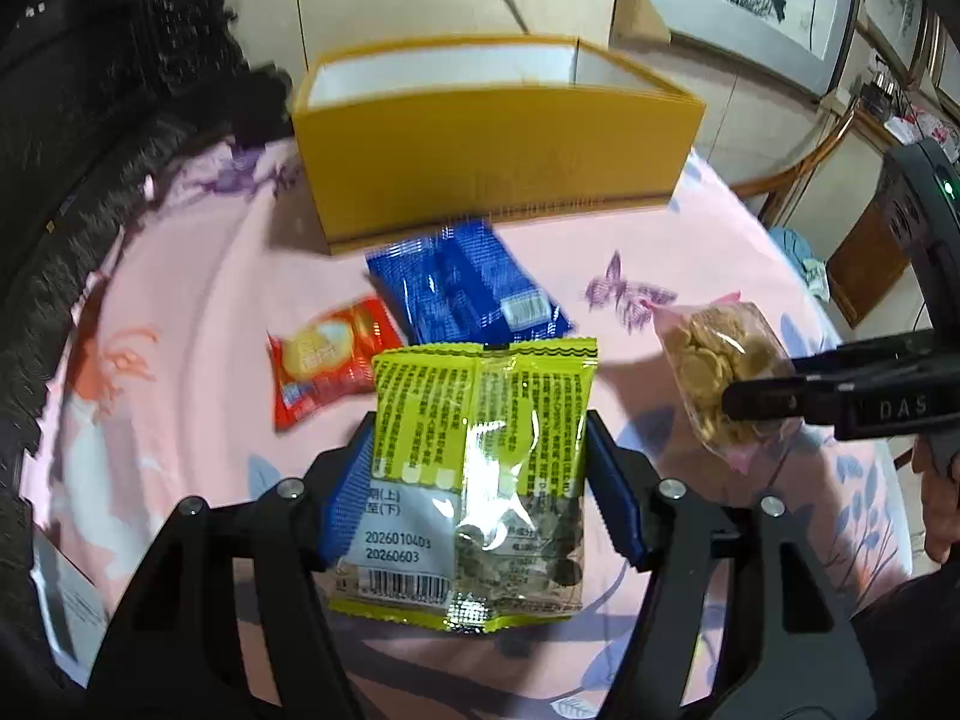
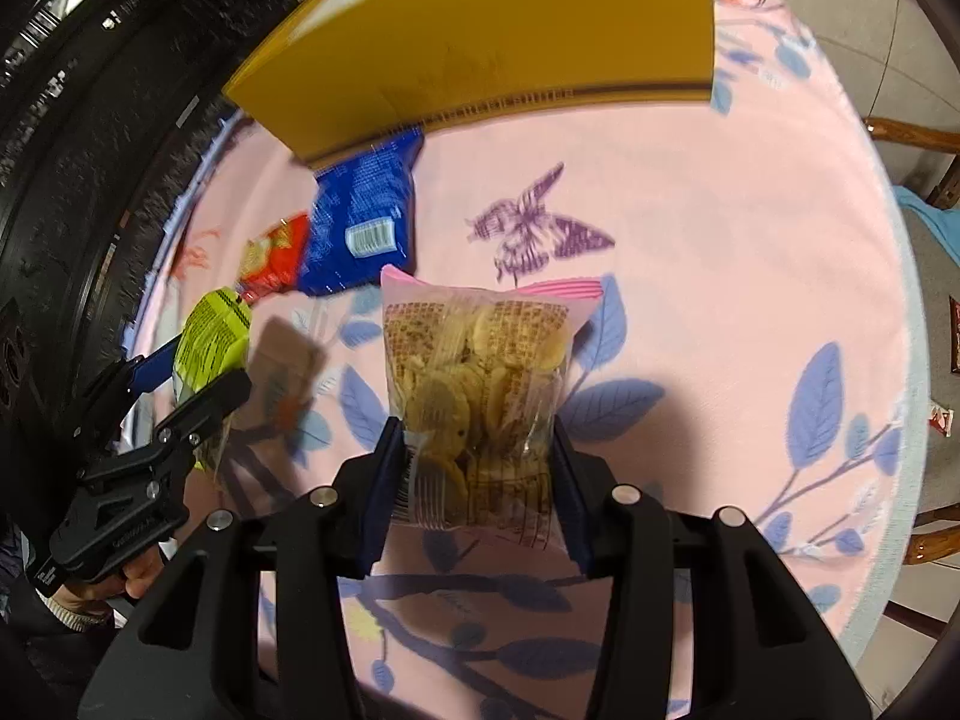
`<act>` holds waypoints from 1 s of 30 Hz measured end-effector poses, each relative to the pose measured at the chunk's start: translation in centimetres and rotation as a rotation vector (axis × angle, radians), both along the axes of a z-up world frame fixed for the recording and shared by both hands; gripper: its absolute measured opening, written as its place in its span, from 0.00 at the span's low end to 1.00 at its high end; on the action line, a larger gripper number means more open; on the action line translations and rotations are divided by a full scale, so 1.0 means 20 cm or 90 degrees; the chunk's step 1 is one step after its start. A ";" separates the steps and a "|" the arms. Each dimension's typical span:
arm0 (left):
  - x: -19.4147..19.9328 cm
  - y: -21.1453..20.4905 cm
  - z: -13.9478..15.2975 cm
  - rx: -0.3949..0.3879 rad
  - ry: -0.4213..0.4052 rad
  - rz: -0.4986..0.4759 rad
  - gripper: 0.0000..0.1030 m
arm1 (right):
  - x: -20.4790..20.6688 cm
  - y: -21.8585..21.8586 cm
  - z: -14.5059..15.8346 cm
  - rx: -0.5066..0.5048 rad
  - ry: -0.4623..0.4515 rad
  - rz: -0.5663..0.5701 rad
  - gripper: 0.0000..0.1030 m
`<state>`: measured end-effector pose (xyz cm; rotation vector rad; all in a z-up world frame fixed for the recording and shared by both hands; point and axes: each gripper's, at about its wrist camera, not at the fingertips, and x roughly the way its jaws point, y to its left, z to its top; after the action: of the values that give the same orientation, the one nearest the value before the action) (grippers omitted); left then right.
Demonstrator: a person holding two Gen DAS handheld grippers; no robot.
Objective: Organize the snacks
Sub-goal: 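Grasp the clear biscuit bag with the right gripper while the left grasps the yellow-green seed bag, then carry both bags over the yellow box and open both grippers to drop them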
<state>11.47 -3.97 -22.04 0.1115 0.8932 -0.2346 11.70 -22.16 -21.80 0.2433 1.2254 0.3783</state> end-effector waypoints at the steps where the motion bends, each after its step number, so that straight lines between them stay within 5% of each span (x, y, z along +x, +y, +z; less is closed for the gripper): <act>1: 0.01 0.00 0.03 0.000 -0.006 0.000 0.65 | 0.00 0.00 0.02 0.003 -0.005 -0.003 0.46; 15: 0.23 -0.02 0.50 -0.004 -0.110 0.026 0.65 | 0.13 -0.11 0.61 0.060 -0.171 -0.033 0.46; 30: 0.80 -0.08 1.00 -0.025 -0.203 0.058 0.65 | 0.65 -0.16 1.09 0.034 -0.355 -0.036 0.46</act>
<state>27.48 -5.56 -2.03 0.0691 0.5743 -0.1437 24.73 -25.28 -0.02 0.1995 0.6596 0.3962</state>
